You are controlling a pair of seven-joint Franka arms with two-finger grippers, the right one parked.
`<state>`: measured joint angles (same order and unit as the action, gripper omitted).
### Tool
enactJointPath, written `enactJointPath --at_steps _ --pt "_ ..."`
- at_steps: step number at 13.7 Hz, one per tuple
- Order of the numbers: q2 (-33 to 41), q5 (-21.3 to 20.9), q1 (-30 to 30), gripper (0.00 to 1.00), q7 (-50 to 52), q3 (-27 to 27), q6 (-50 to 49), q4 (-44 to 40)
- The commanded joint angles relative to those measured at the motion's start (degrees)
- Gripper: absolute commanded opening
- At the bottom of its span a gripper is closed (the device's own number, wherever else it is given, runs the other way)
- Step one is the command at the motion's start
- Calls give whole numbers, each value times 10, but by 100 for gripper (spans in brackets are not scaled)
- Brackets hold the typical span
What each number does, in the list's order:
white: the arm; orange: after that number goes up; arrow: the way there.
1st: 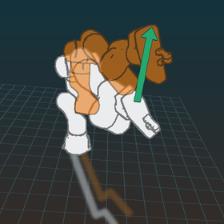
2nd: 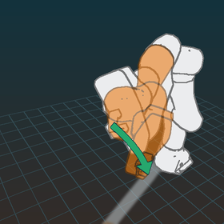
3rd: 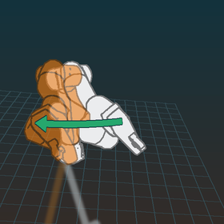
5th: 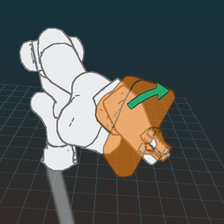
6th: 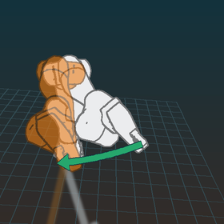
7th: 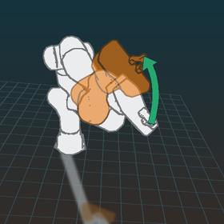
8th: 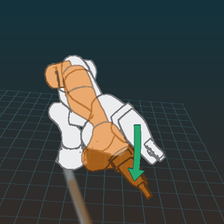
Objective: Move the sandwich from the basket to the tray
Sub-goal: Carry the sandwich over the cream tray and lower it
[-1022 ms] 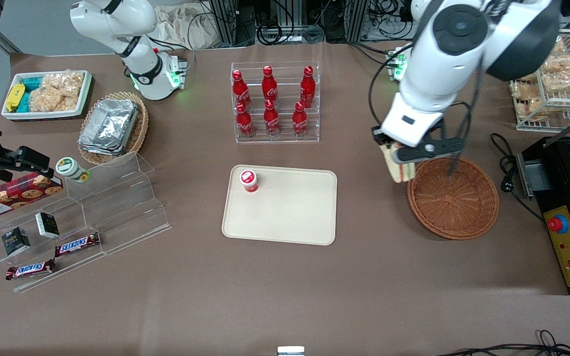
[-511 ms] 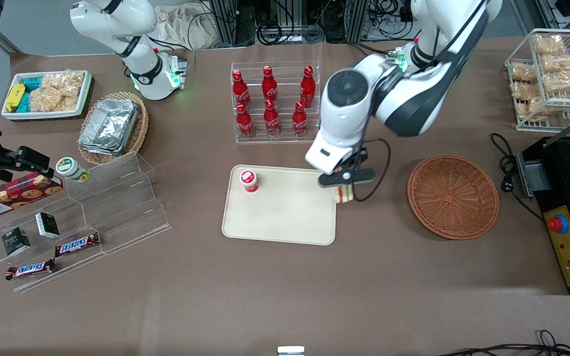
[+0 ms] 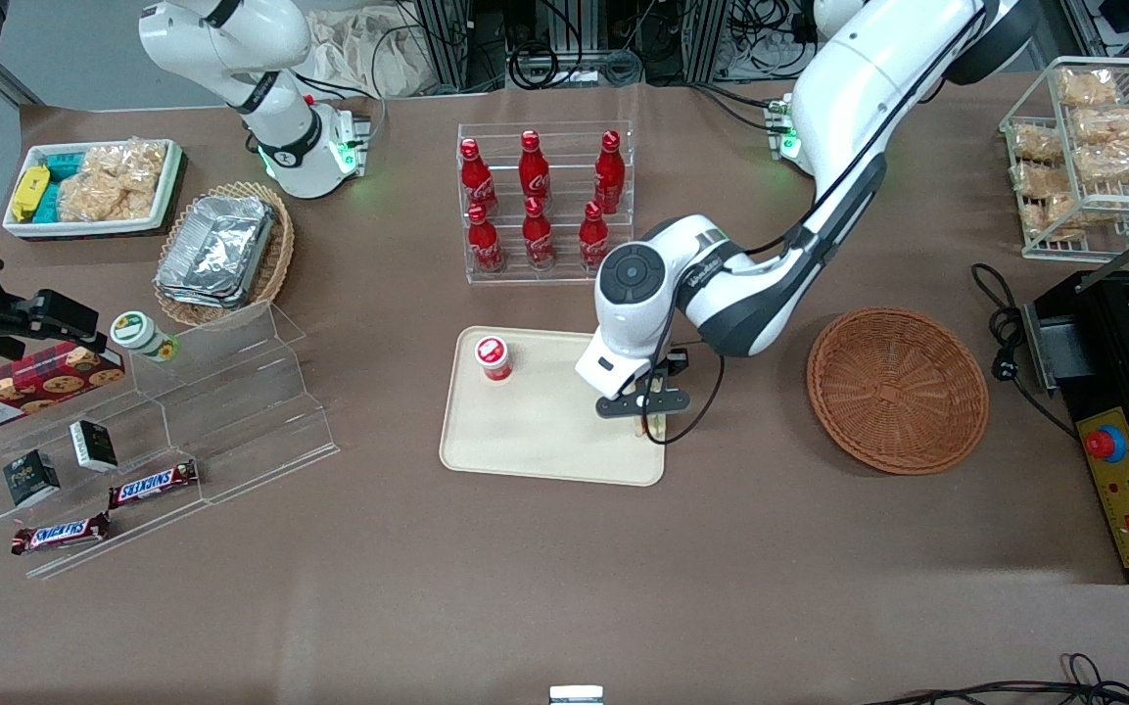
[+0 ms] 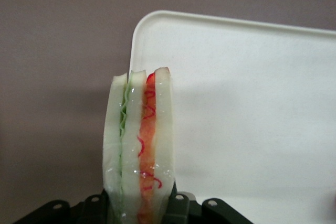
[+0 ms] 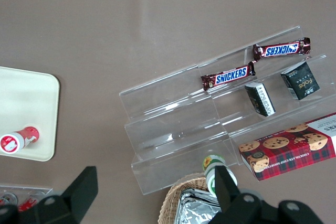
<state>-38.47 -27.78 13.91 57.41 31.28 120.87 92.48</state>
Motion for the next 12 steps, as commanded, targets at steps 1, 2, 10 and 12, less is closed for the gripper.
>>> enactJointPath --at_steps 1,2,10,12 --pt "-41 -23 10 39 1 1 3 -34" --pt "-51 -25 11 40 -1 2 3 -36" --pt "-93 -48 26 80 3 0 5 -77" --pt "-89 -44 24 100 12 0 4 -77"
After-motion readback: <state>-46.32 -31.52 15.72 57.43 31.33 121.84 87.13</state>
